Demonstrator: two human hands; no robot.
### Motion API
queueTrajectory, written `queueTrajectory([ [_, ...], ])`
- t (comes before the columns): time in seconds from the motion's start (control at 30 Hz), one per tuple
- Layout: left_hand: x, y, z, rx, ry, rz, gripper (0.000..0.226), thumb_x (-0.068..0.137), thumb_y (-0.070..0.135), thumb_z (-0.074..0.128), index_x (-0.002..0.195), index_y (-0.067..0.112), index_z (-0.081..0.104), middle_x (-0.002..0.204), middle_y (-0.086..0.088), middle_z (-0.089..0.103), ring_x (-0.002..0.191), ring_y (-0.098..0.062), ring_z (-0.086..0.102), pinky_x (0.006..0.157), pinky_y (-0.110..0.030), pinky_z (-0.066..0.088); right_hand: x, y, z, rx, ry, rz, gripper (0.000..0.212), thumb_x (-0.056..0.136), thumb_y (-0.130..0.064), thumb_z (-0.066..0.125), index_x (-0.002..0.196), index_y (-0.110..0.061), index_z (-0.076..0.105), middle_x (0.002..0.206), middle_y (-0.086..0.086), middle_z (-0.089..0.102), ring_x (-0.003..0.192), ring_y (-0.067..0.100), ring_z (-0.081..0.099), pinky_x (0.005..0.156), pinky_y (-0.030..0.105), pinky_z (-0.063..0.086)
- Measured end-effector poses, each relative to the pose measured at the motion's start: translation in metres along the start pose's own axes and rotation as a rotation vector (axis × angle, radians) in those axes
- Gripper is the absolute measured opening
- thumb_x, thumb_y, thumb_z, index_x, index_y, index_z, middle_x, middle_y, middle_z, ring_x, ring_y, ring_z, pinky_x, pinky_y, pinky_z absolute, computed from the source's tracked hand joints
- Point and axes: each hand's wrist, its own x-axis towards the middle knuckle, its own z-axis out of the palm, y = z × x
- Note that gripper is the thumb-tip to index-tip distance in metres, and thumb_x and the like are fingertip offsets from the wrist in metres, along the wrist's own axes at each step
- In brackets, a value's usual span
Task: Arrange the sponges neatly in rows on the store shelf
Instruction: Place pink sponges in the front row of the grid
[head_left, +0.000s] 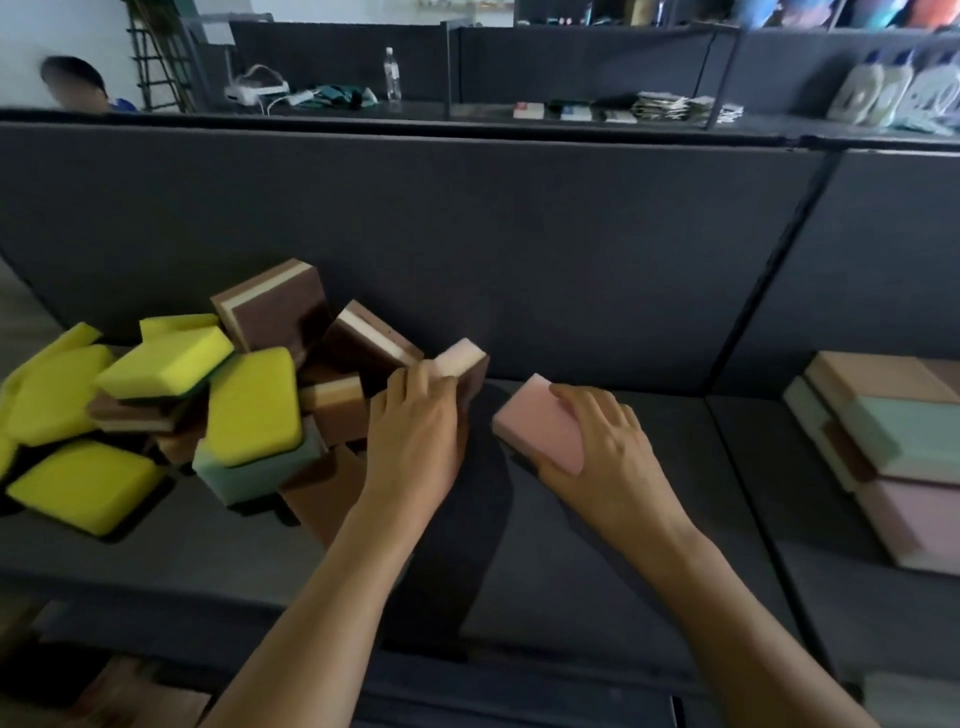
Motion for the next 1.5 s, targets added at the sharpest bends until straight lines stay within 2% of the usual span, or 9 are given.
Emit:
queueTrajectory([
  [0.13,-0.003,0.002,-0.003,-0.142,0.107,0.056,0.025,0.088,0.025,0.062,0.112,0.018,0.058,0.115,-0.002,0.055,0.104,-0.022,0.055,0.086,-0.039,0.048,-0.004,-0.001,0.002,-0.001,0.018,0.032,0.071,0.078,-0.028,0.072,0.142,-0.021,0.042,0.137,-0.002,0.047,0.118,0.025,0.045,0.096,0.044,0.042],
  [0.33,-0.007,0.005,0.010,-0.127,-0.040,0.092,0.044,0.087,0.040,0.064,0.126,0.022,0.055,0.127,-0.003,0.049,0.114,-0.021,0.050,0.091,-0.033,0.045,-0.015,0.004,-0.001,-0.049,0.014,0.048,0.073,0.076,-0.029,0.069,0.143,-0.022,0.040,0.135,0.001,0.045,0.114,0.026,0.044,0.096,0.044,0.042],
  [0.47,-0.005,0.006,0.017,-0.130,-0.135,0.064,0.050,0.087,0.048,0.063,0.128,0.025,0.048,0.136,-0.004,0.047,0.126,-0.023,0.046,0.100,-0.037,0.040,-0.022,0.008,-0.006,-0.061,0.011,0.038,0.074,0.077,-0.027,0.069,0.144,-0.023,0.038,0.136,0.000,0.043,0.116,0.024,0.042,0.097,0.040,0.041],
  [0.7,-0.001,0.017,0.008,-0.143,-0.237,0.010,0.046,0.085,0.047,0.065,0.124,0.030,0.047,0.129,-0.002,0.054,0.117,-0.022,0.051,0.093,-0.038,0.043,-0.033,0.016,-0.019,-0.083,0.094,0.004,0.075,0.076,-0.042,0.076,0.141,-0.026,0.041,0.138,-0.010,0.047,0.123,0.018,0.039,0.097,0.037,0.039],
  [0.87,-0.006,0.041,-0.014,-0.301,-0.173,0.183,0.041,0.081,0.043,0.071,0.114,0.025,0.055,0.122,-0.001,0.058,0.111,-0.023,0.052,0.088,-0.034,0.040,-0.047,0.029,-0.049,-0.110,0.189,0.025,0.073,0.075,-0.031,0.073,0.141,-0.024,0.043,0.140,-0.008,0.048,0.125,0.020,0.041,0.099,0.042,0.042],
  [1.0,-0.004,0.078,-0.026,-0.354,-0.117,0.301,0.038,0.078,0.038,0.076,0.108,0.024,0.057,0.115,0.002,0.057,0.101,-0.023,0.051,0.078,-0.032,0.038,-0.065,0.050,-0.089,-0.120,0.227,0.055,0.077,0.072,-0.030,0.074,0.142,-0.024,0.043,0.140,-0.007,0.048,0.126,0.019,0.042,0.100,0.042,0.042],
  [1.2,-0.003,0.156,-0.040,-0.423,-0.098,0.447,0.041,0.078,0.041,0.075,0.111,0.026,0.057,0.117,0.004,0.056,0.102,-0.018,0.050,0.085,-0.032,0.042,-0.107,0.091,-0.151,-0.155,0.281,0.134,0.080,0.074,-0.030,0.077,0.145,-0.026,0.040,0.141,-0.008,0.048,0.125,0.015,0.039,0.094,0.029,0.035],
  [1.33,-0.009,0.216,-0.048,-0.446,-0.108,0.532,0.043,0.080,0.042,0.073,0.115,0.025,0.056,0.122,0.004,0.055,0.107,-0.018,0.049,0.088,-0.035,0.044,-0.142,0.127,-0.188,-0.177,0.335,0.179,0.081,0.073,-0.034,0.079,0.143,-0.026,0.042,0.141,-0.006,0.050,0.127,0.017,0.041,0.100,0.040,0.041],
  [1.5,-0.027,0.290,-0.049,-0.491,-0.156,0.582,0.043,0.080,0.040,0.074,0.115,0.022,0.057,0.124,0.004,0.053,0.111,-0.019,0.047,0.090,-0.038,0.044,-0.187,0.177,-0.233,-0.205,0.360,0.229,0.079,0.074,-0.034,0.079,0.144,-0.025,0.043,0.141,-0.005,0.051,0.126,0.020,0.042,0.099,0.040,0.041],
])
